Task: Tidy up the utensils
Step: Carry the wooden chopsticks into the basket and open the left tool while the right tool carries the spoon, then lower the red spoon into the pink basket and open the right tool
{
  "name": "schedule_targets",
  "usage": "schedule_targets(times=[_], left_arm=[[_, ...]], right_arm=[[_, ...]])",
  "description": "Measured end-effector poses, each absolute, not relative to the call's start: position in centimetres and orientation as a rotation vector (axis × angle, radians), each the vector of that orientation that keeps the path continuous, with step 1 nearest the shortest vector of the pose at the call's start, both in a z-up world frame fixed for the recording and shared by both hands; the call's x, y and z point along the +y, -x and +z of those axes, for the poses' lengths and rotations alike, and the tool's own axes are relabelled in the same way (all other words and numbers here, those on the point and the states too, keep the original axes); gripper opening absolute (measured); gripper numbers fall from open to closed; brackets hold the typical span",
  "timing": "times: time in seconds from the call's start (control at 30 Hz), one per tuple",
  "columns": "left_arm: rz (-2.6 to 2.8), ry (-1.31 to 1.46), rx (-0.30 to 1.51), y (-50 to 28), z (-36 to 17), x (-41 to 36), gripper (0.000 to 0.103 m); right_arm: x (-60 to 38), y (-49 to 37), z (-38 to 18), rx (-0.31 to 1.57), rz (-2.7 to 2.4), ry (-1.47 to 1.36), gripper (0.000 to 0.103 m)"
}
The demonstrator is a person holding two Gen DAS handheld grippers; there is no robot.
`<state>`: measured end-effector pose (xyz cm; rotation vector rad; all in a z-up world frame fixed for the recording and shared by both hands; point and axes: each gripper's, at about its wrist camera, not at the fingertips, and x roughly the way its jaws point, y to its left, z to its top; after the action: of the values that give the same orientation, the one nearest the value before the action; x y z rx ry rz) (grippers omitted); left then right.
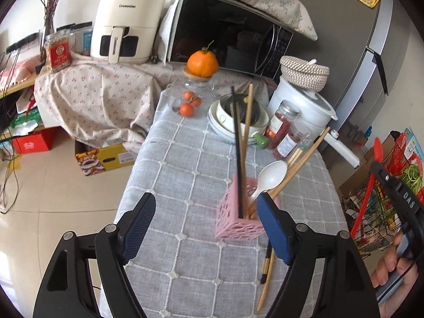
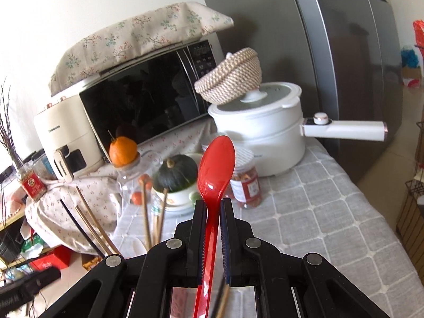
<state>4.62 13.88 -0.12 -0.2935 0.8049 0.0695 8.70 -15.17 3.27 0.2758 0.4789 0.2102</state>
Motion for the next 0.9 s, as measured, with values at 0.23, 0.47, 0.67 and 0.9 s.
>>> schedule_targets(times=[0.23, 0.47, 0.67, 0.9], left_arm=[[0.064, 0.312, 0.945, -4.0, -3.0, 16.3, 0.082], [0.048, 0.369, 0.978, -4.1, -3.4, 17.3, 0.082], [0.057, 0.401, 0.982, -4.5, -3.6, 18.1, 0.082], [0.071, 0.383, 0.997, -5.4, -4.3, 17.5, 0.082]], right_arm=[[-10.3, -9.8, 3.4, 0.387, 0.154, -0.356, 0.009], [-5.6, -9.6, 1.8, 0.263, 0.053, -0.298, 0.009], [-4.4, -10.2, 0.3, 0.2, -0.033, -0.25, 0.009], [-3.6, -10.5, -2.1, 0.24, -0.038, -0.222, 0.009]])
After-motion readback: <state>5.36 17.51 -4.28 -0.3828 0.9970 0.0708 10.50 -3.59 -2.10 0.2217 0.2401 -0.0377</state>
